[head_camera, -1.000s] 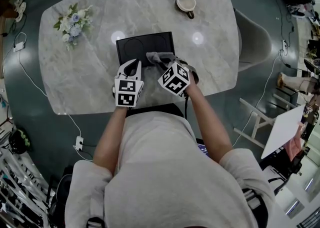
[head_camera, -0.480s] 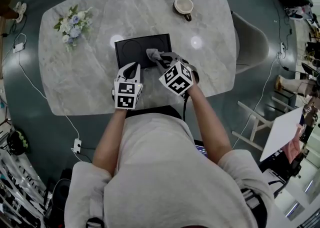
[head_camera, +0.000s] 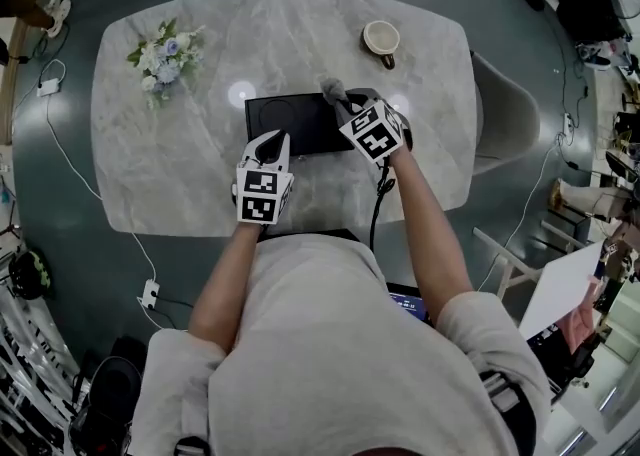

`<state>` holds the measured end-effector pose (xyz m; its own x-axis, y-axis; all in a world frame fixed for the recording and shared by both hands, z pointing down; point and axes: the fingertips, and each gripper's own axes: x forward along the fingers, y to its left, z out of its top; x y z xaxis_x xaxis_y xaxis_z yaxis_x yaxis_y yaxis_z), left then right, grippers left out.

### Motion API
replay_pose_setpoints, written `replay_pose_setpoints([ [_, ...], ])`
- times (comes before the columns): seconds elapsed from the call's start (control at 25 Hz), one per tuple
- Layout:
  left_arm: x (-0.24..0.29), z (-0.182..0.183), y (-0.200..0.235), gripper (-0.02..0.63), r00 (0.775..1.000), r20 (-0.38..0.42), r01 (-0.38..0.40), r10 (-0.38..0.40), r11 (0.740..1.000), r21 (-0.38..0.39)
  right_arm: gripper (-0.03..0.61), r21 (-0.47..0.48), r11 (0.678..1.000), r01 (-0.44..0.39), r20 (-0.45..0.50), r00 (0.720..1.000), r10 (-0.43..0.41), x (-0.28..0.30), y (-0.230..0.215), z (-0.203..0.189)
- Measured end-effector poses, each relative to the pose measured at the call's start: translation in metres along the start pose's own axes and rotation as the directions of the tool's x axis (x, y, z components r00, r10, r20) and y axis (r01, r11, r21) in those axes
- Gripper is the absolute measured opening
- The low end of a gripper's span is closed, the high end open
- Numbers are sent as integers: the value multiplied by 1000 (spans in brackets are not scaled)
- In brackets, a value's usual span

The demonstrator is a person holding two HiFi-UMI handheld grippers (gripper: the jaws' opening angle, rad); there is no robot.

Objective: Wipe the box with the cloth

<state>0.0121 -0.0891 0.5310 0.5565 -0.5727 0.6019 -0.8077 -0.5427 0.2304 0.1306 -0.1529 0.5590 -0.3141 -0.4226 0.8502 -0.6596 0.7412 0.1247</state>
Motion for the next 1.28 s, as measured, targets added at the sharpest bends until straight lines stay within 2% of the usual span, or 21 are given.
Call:
replay_pose_setpoints([
  [0.28,-1,-5,10,25,1000,-23,-18,18,1000,-16,51,-57,998,-32,-75,997,28,21,-5,-4],
  [0.56,6,-12,3,25,999,-40,-3,2,1000,-12,51,-117,993,0,-80,997,-10,18,8,-9],
  [1.28,7,-28,-37,25,998,-64,-5,6,1000,15,51,-61,996,-62,-24,998,61,-16,61,-48],
])
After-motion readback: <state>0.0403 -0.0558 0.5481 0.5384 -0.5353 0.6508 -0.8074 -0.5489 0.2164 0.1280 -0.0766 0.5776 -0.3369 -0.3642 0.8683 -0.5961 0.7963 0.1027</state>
